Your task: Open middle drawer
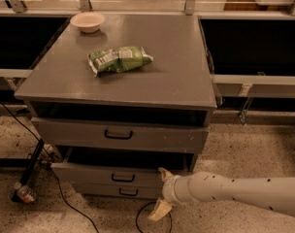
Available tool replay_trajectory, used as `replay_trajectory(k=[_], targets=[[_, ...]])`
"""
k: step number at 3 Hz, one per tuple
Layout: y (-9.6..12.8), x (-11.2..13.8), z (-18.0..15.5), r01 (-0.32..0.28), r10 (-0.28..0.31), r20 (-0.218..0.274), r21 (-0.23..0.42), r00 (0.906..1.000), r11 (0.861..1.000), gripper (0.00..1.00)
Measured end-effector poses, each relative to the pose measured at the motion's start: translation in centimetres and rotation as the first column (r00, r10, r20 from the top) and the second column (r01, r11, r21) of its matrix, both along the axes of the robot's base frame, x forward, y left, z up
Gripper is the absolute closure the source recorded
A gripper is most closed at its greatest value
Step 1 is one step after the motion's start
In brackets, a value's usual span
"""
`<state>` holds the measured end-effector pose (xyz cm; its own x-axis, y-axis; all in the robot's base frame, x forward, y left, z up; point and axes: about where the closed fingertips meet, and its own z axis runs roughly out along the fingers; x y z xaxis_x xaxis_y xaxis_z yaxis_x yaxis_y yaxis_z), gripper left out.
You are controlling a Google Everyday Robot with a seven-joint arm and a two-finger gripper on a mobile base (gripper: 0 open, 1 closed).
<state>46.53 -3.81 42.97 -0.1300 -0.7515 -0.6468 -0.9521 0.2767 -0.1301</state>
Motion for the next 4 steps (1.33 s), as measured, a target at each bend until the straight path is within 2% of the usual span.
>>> replay_trajectory(k=[1,2,3,4], targets=[[-0.1,0.5,0.1,0.024,-0.024,0.016,-0.017,0.9996,1.000,0.00],[-0.7,2.0,0.8,0.094,-0.088,0.071,-0.072,0.9935,0.993,0.00],[-0.7,2.1,0.6,0.091,-0.086,0.070,-0.077,0.9938,0.993,0.00],[0.0,2.9,-0.7,0.090,-0.081,0.067,-0.133,0.9945,0.987,0.00]])
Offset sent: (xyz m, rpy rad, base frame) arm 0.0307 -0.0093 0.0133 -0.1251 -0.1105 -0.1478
